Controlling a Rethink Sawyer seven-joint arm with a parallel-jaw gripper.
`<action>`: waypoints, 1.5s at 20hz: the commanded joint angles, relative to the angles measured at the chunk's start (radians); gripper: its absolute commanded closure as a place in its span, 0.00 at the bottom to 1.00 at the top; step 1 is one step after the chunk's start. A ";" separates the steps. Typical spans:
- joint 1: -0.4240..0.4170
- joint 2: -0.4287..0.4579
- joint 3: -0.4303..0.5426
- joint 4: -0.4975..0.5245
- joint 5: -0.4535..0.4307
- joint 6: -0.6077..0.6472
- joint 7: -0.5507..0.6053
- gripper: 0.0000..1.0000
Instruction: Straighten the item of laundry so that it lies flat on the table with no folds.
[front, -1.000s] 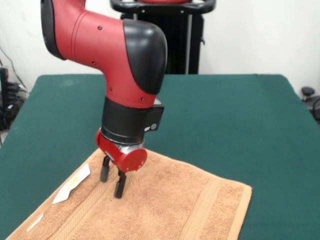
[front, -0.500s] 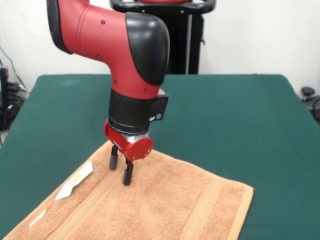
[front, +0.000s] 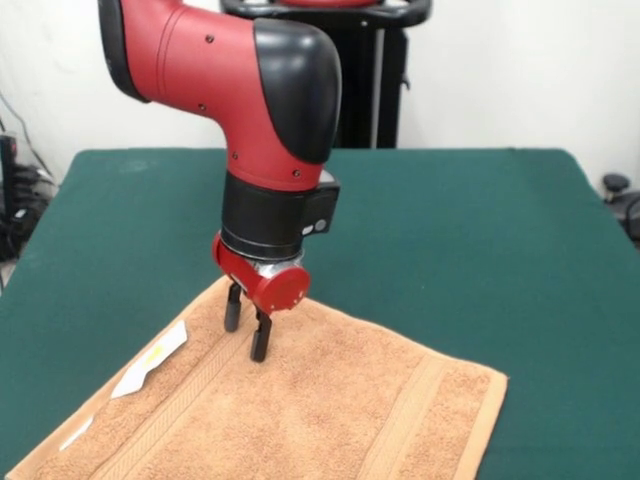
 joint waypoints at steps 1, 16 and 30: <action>0.010 0.074 0.131 0.187 -0.015 0.029 0.064 0.00; -0.003 0.051 0.160 0.327 -0.012 -0.073 0.118 0.00; -0.029 -0.032 0.191 0.507 -0.010 -0.138 0.133 0.00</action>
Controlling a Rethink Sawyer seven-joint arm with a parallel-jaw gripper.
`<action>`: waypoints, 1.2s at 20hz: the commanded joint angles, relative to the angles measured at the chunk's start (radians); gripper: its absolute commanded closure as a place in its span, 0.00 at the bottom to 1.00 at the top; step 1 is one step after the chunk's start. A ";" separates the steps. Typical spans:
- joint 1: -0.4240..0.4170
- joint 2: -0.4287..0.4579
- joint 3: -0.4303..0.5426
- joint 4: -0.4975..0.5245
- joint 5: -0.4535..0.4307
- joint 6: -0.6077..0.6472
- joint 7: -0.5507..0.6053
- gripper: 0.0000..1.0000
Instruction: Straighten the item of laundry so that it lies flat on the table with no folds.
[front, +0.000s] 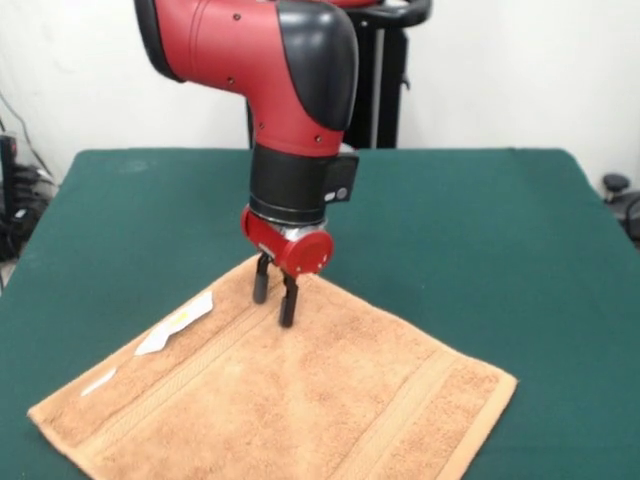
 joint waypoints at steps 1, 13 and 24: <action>-0.010 0.037 0.141 0.294 -0.017 0.048 0.129 0.00; -0.099 0.022 0.177 0.419 -0.064 -0.058 0.111 0.00; -0.112 -0.044 0.153 0.520 -0.067 -0.076 0.115 0.00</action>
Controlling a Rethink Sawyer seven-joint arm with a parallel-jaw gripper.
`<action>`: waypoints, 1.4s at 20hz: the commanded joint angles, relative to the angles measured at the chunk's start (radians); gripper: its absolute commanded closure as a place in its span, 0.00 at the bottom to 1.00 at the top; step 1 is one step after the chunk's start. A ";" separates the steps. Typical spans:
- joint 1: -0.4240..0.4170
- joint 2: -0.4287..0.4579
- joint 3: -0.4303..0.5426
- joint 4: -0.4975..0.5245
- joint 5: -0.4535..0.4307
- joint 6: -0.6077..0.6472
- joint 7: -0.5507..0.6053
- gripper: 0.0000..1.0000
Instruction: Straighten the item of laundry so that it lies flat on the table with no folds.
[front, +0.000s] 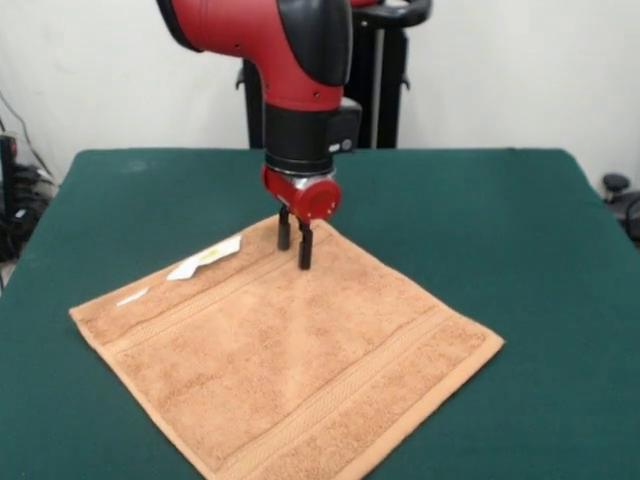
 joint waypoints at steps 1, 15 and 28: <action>0.008 0.025 0.061 0.246 -0.049 0.053 0.115 0.00; -0.021 -0.040 0.072 0.315 -0.043 0.067 0.099 0.00; 0.018 -0.053 -0.033 -0.050 -0.088 0.232 -0.091 0.00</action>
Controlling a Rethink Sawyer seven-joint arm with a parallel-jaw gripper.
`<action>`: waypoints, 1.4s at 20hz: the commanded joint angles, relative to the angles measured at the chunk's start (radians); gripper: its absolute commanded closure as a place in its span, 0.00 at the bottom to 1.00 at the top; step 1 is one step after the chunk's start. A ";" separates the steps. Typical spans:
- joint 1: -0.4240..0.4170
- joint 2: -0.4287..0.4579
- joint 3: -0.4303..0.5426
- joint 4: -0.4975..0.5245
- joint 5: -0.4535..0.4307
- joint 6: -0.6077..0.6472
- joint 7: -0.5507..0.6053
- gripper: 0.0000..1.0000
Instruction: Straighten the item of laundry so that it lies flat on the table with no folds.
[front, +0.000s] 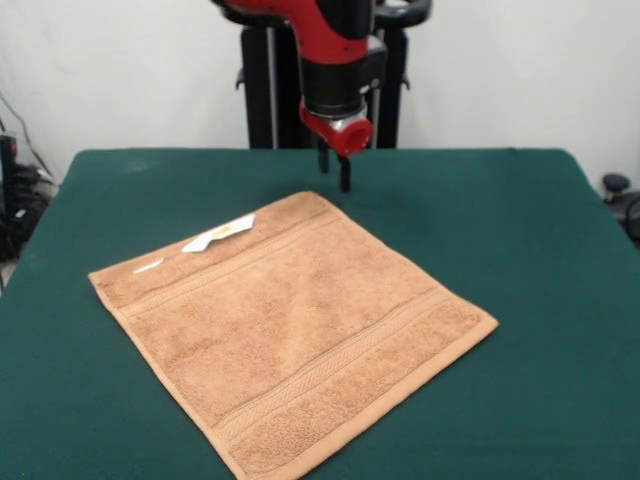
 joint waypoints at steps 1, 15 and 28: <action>0.032 0.000 -0.041 -0.307 -0.055 0.146 -0.112 0.00; -0.111 -0.119 0.117 -0.633 -0.208 0.572 -0.298 0.00; -0.130 -0.026 0.162 -0.889 -0.298 0.733 -0.278 0.00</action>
